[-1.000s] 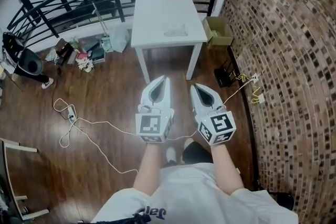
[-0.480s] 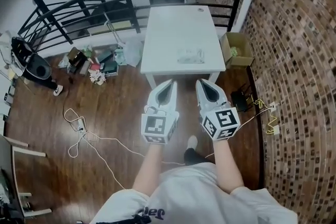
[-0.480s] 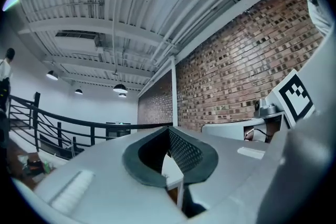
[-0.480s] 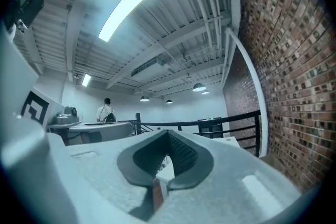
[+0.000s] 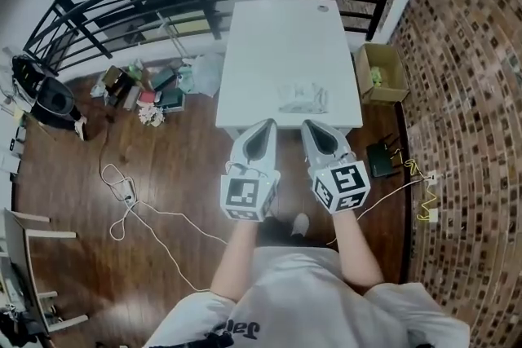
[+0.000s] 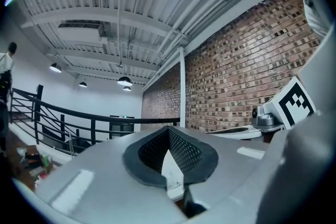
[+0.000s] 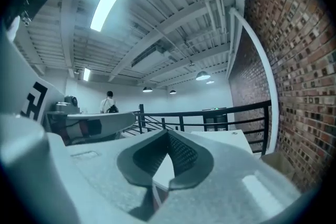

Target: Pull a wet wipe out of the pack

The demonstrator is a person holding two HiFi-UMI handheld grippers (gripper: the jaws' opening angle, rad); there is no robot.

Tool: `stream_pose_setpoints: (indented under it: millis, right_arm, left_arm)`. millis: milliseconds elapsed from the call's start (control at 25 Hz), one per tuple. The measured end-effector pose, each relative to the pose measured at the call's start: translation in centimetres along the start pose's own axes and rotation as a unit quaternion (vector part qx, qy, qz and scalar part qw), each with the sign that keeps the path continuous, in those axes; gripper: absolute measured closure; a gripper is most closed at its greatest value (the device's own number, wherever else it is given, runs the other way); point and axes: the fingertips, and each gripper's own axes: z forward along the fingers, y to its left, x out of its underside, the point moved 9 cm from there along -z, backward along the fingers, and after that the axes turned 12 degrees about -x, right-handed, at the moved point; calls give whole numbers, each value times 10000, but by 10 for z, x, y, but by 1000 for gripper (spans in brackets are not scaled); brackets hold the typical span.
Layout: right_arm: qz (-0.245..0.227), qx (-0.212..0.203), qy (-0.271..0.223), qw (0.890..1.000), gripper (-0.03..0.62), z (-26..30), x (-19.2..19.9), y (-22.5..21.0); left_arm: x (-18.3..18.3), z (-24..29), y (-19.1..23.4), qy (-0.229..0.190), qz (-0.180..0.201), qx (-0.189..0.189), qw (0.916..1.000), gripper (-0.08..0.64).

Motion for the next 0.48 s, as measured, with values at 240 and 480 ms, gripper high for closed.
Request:
stream_pose_setpoints:
  millis: [240, 480]
  right_arm:
    - [51, 229, 41, 9997, 600, 52, -6, -44]
    - [172, 628, -5, 9979, 600, 94, -11, -84]
  left_arm:
    - [2, 73, 32, 46, -38, 264, 9996, 545]
    - [7, 138, 69, 149, 13, 661, 9977, 545]
